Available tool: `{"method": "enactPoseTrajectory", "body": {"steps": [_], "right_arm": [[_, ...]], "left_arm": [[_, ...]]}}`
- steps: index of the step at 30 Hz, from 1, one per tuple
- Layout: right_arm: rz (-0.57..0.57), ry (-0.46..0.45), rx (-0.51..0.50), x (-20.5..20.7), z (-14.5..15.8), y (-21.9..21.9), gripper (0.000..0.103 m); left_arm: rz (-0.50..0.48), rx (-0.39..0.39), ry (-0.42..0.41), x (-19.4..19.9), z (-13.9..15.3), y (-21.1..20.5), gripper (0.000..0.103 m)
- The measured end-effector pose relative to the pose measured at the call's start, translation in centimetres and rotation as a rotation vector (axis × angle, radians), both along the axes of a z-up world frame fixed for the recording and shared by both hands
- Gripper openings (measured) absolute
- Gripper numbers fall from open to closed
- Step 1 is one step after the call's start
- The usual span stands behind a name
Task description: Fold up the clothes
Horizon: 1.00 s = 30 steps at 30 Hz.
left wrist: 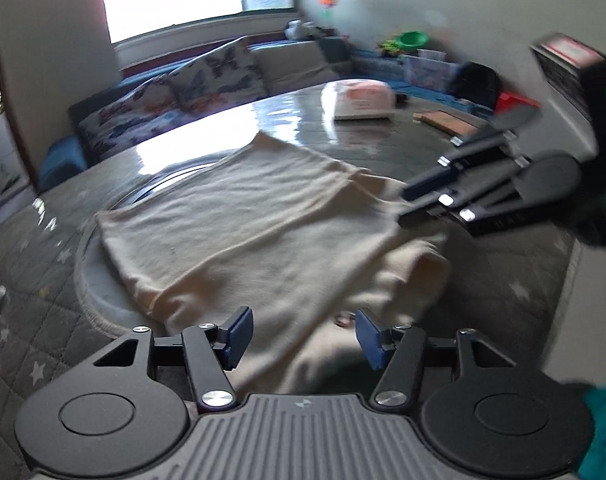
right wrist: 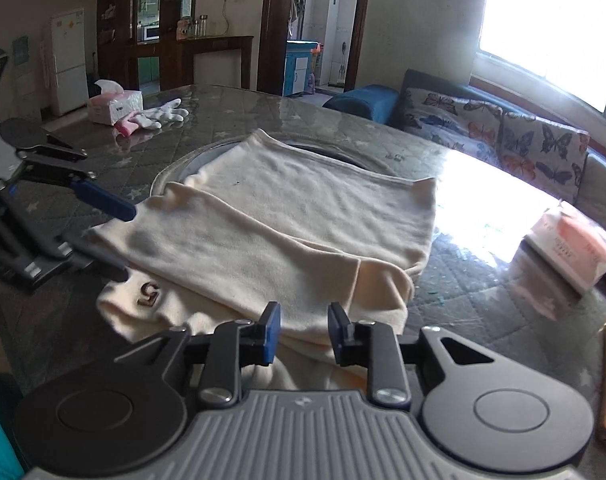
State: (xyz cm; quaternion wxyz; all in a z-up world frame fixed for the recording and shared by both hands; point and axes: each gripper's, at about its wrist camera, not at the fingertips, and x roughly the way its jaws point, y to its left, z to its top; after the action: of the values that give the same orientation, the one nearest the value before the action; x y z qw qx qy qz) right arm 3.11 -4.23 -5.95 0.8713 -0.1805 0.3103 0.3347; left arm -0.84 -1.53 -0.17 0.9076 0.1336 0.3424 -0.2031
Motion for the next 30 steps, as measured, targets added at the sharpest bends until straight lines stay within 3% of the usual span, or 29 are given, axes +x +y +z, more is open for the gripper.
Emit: {"method": "enactPoseTrajectory", "body": {"steps": [9, 10, 11, 13, 14, 20, 23, 26, 28, 30], "right_arm": [[0.111, -0.065, -0.121, -3.7, -0.2, -0.3, 0.048], [0.132, -0.083, -0.14, -4.1, -0.4, -0.2, 0.056], [0.15, -0.097, -0.155, -4.4, -0.5, 0.0, 0.057], [0.18, -0.112, -0.176, -4.6, -0.9, 0.3, 0.059], [0.19, -0.115, -0.181, -4.6, -1.1, 0.5, 0.06], [0.27, -0.165, -0.178, -4.2, -1.8, 1.9, 0.064], [0.281, -0.164, -0.144, -3.2, -2.0, 2.7, 0.057], [0.271, -0.131, -0.105, -1.8, -2.0, 3.0, 0.037], [0.269, -0.091, -0.072, -1.0, -1.9, 3.0, 0.019], [0.251, -0.034, -0.028, 0.0, -1.6, 2.7, 0.015]], "left_arm": [[-0.137, 0.113, -0.046, -1.4, -2.9, -3.0, 0.062], [-0.138, 0.114, -0.052, -1.3, -2.9, -3.1, 0.056], [-0.137, 0.113, -0.058, -1.2, -3.0, -3.1, 0.05], [-0.126, 0.095, -0.056, -0.7, -2.8, -2.8, 0.026], [-0.119, 0.076, -0.051, -0.4, -2.7, -2.5, 0.022], [-0.075, -0.003, -0.058, 1.7, -0.7, -0.7, 0.015], [-0.059, -0.031, -0.047, 3.0, -0.2, 0.0, 0.015], [-0.059, -0.04, -0.027, 3.8, -0.4, 0.4, 0.016], [-0.063, -0.038, -0.017, 3.8, -0.6, 0.5, 0.019], [-0.067, -0.036, -0.014, 3.4, -0.9, 0.6, 0.022]]}}
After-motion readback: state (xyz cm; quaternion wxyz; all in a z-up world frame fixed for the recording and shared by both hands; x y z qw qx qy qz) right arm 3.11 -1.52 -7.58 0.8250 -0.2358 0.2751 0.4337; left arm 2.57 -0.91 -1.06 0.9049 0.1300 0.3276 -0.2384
